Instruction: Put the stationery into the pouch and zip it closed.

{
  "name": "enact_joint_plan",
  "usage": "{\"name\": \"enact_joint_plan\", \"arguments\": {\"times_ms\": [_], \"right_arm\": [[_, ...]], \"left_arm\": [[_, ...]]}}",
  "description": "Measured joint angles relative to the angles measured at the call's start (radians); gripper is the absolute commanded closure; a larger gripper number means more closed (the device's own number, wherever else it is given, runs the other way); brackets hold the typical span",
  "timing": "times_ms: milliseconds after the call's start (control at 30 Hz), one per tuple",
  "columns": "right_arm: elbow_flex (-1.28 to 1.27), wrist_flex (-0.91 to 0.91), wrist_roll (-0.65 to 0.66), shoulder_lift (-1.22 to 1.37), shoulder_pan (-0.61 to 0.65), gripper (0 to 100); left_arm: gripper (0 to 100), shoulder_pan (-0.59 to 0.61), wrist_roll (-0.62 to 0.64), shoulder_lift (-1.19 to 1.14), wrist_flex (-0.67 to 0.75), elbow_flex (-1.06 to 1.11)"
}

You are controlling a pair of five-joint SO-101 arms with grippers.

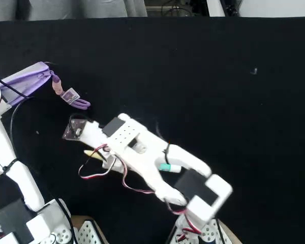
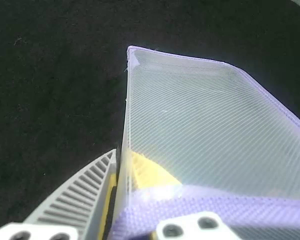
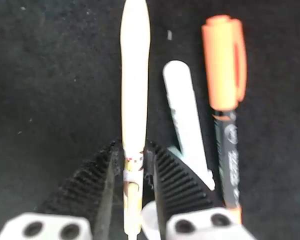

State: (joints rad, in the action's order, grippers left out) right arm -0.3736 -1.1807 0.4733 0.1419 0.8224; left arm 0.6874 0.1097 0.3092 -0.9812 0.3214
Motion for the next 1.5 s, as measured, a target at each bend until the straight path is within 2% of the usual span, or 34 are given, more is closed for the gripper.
{"name": "enact_joint_plan", "arguments": {"times_ms": [200, 433, 533, 633, 767, 1033, 1133, 1267, 1500], "right_arm": [[0.000, -0.121, 0.002, -0.232, 0.000, 98.7], [0.000, -0.143, 0.003, -0.509, -0.005, 98.7], [0.000, -0.127, 0.003, -0.614, -0.060, 98.8], [0.025, -0.097, 0.003, -0.700, -0.161, 98.8], [0.072, -0.043, 0.003, -0.793, -0.252, 98.8], [0.092, 0.101, 0.003, -0.878, -0.261, 98.8], [0.092, 0.166, -0.006, -0.879, -0.261, 98.8], [0.091, 0.273, -0.092, -0.879, -0.261, 98.8], [-0.057, 0.508, -0.123, -0.885, -0.261, 98.8]], "left_arm": [[97, 0.000, 0.000, 0.000, 0.000, 0.000], [97, -0.006, 0.000, 0.000, -0.002, 0.000], [97, -0.043, 0.000, -0.002, -0.023, -0.003], [97, -0.106, 0.006, -0.003, -0.104, -0.055], [97, -0.213, 0.006, -0.003, -0.236, -0.157], [97, -0.420, 0.008, -0.003, -0.399, -0.296], [97, -0.466, 0.035, -0.003, -0.417, -0.299], [97, -0.526, 0.064, -0.003, -0.419, -0.299], [97, -0.595, 0.118, -0.003, -0.419, -0.299]]}}
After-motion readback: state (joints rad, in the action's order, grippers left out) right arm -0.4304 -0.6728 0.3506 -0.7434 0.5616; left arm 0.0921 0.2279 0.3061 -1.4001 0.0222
